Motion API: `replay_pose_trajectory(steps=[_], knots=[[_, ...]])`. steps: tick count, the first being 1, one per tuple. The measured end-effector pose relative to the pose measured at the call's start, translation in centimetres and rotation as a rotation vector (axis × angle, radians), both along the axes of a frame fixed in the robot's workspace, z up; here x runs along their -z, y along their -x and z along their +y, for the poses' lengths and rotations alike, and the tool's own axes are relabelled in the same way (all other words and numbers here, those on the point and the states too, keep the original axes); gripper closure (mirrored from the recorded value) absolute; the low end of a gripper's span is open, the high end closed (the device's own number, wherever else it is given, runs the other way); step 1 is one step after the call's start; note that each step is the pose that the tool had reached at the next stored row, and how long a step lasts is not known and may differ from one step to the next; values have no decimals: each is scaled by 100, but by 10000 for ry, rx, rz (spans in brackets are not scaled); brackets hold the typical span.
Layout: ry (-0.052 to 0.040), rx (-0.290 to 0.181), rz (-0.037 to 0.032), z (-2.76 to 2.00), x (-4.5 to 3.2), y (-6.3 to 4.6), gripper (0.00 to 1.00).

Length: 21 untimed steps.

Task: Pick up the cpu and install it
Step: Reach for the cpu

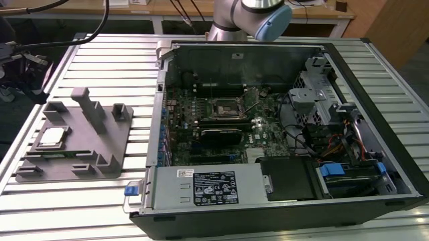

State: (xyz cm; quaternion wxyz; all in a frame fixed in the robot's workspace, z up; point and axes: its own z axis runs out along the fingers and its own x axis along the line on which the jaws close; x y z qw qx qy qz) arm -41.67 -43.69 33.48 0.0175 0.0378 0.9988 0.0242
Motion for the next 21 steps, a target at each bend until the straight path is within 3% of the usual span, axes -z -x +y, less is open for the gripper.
replay_pose_trajectory(steps=[8, 15, 21], knots=[[0, 0, 0, -29, 47, 65, 89], [1, 0, 1, -22, 50, 63, 89], [0, 1, 0, 57, 84, 65, 89]])
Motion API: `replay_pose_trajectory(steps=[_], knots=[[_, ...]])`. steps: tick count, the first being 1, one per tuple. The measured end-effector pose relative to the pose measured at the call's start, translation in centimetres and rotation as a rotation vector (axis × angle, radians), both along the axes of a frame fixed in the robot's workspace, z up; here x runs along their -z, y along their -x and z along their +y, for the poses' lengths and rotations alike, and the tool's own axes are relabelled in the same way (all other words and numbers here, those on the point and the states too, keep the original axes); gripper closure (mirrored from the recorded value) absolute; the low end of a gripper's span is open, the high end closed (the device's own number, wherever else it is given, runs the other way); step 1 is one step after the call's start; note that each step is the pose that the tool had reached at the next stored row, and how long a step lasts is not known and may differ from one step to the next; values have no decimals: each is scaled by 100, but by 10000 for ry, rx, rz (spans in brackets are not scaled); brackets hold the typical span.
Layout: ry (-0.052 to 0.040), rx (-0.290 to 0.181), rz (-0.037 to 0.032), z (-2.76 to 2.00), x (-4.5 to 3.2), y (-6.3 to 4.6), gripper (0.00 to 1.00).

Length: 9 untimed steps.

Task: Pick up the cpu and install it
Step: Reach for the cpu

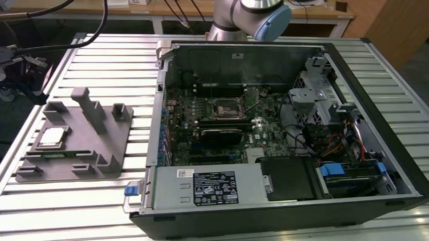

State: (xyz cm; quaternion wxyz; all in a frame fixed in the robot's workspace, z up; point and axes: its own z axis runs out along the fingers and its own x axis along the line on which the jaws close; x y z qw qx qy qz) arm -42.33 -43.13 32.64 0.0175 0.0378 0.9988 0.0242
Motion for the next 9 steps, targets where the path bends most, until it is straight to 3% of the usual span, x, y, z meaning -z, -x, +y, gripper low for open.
replay_pose_trajectory(steps=[9], knots=[[0, -1, 0, 104, 34, 78, 89]])
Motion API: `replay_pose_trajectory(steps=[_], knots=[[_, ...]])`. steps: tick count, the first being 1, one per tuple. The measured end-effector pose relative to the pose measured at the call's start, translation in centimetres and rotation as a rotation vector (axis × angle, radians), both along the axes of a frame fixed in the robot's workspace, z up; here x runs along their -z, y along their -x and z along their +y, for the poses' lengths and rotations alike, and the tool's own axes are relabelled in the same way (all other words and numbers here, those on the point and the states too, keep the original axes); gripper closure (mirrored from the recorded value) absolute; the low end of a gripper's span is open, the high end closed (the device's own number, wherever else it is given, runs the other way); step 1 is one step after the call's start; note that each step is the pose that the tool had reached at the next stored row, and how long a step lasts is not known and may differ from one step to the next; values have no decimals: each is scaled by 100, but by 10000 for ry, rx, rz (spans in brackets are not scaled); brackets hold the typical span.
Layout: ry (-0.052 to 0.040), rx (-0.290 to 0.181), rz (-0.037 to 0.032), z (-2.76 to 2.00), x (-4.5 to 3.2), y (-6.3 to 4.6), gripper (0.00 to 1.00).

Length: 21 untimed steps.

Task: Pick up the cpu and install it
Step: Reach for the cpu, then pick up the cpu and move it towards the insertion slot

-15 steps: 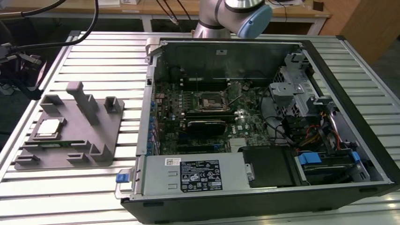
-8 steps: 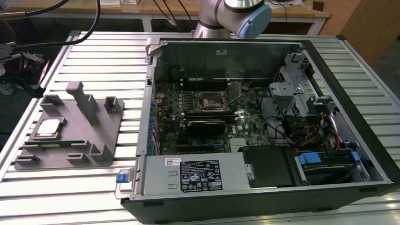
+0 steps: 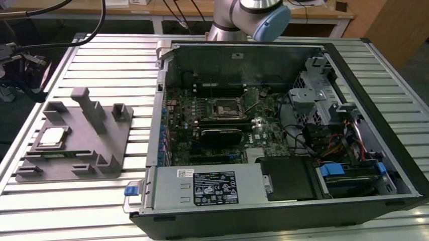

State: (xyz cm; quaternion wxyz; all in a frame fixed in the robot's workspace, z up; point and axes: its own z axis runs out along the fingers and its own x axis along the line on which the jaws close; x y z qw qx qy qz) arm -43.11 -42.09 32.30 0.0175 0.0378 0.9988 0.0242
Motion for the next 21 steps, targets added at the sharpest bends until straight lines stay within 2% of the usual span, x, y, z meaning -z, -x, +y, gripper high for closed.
replay_pose_trajectory(steps=[21], knots=[[0, 0, 0, 12, 52, 41, 89]])
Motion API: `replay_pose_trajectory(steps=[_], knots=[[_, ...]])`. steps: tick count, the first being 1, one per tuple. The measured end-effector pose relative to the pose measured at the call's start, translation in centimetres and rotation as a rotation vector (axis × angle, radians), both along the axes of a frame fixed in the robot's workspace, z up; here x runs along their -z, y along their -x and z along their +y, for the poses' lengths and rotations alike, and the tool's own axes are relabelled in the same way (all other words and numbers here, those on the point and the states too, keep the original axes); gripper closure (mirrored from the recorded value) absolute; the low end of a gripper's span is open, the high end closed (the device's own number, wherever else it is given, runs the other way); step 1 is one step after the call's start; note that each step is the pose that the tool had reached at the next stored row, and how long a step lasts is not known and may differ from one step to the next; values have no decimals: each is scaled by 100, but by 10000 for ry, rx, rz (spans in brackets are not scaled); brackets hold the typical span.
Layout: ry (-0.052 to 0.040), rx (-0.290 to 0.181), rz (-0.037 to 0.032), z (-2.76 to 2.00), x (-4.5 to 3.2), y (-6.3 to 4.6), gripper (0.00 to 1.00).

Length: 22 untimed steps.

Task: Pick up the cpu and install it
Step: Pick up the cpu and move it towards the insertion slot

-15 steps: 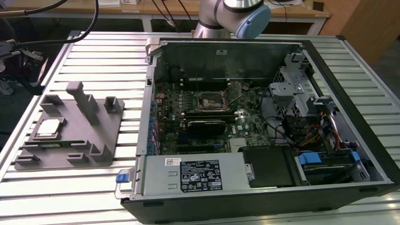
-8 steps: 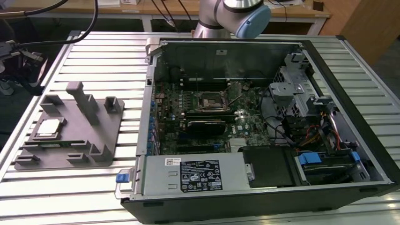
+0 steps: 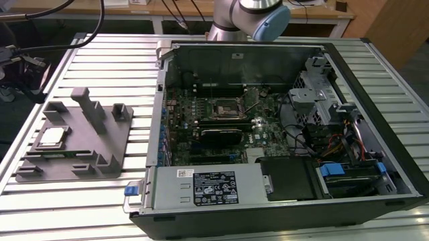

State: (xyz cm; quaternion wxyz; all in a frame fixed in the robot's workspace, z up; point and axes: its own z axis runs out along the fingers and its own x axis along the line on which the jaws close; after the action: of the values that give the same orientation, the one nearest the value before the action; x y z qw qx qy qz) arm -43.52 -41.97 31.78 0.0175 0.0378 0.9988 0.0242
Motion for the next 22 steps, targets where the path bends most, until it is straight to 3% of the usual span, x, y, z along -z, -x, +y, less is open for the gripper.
replay_pose_trajectory(steps=[22], knots=[[1, 0, 1, 0, 124, 122, 89]])
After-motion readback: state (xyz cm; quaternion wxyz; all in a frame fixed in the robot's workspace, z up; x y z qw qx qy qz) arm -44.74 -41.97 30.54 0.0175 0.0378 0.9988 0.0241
